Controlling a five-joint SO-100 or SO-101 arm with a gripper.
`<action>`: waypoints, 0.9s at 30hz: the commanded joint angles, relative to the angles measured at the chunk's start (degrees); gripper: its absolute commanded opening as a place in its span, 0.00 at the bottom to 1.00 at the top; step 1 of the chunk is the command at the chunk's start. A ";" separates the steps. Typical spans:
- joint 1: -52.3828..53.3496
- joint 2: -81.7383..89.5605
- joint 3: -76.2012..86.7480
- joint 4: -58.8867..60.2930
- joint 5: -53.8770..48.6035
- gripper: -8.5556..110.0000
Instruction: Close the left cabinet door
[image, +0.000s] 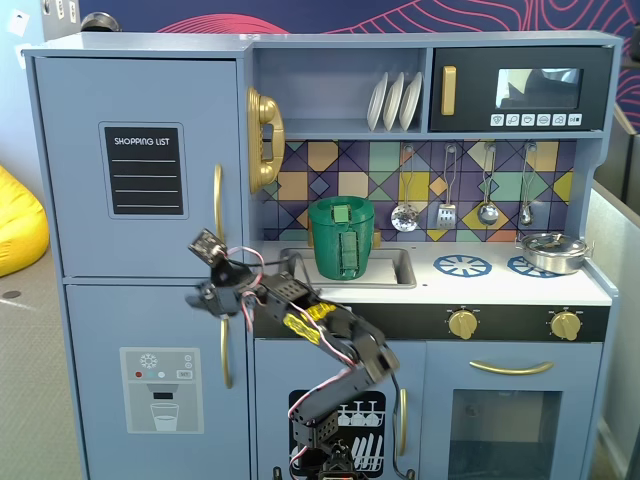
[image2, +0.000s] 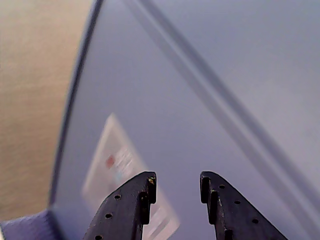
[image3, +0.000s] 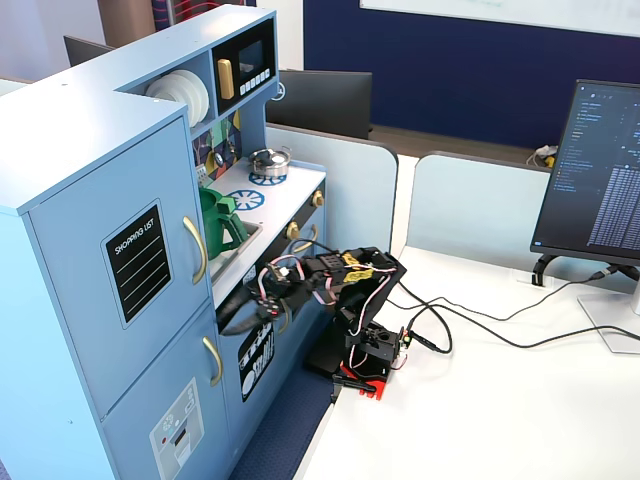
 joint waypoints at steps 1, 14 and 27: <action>4.75 13.27 6.59 10.81 7.73 0.07; 49.22 31.11 36.39 33.40 17.58 0.07; 50.10 43.24 47.37 57.39 28.92 0.07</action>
